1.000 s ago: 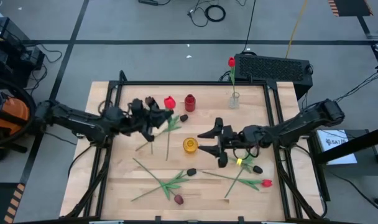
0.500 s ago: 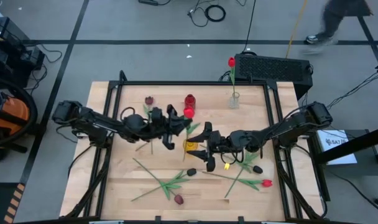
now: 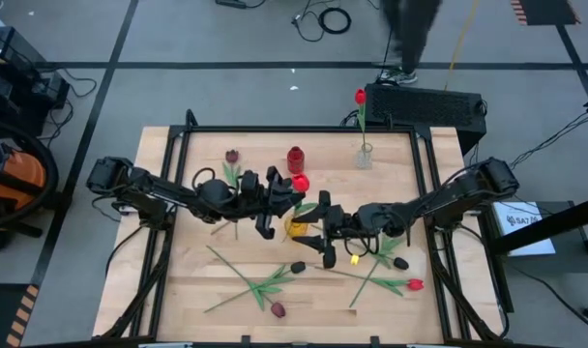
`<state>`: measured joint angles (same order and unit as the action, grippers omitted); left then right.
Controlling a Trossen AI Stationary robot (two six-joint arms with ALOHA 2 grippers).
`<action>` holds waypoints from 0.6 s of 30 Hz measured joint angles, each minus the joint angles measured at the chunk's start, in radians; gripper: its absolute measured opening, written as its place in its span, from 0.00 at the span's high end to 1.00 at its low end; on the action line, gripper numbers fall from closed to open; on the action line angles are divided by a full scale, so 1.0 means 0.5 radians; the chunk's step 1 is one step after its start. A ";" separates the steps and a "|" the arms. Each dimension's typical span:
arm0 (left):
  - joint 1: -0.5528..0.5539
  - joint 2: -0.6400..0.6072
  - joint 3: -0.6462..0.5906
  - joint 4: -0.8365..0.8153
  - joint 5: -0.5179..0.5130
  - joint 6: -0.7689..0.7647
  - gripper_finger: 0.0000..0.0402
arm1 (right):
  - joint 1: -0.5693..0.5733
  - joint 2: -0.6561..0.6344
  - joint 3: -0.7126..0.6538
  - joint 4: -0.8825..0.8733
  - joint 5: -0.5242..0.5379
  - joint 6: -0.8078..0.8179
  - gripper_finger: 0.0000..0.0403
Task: Sort flowers into vase by color
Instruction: Put the top red flower into the transparent vase
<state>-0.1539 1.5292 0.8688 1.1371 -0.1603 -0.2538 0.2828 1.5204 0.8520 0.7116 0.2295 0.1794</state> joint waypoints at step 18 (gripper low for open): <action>0.002 -0.053 0.001 -0.053 0.022 0.011 0.96 | 0.026 -0.144 0.002 -0.251 0.128 -0.136 0.47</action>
<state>-0.1532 1.5028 0.8692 1.1105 -0.1493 -0.2481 0.2958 1.4485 0.8528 0.5859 0.2933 0.1112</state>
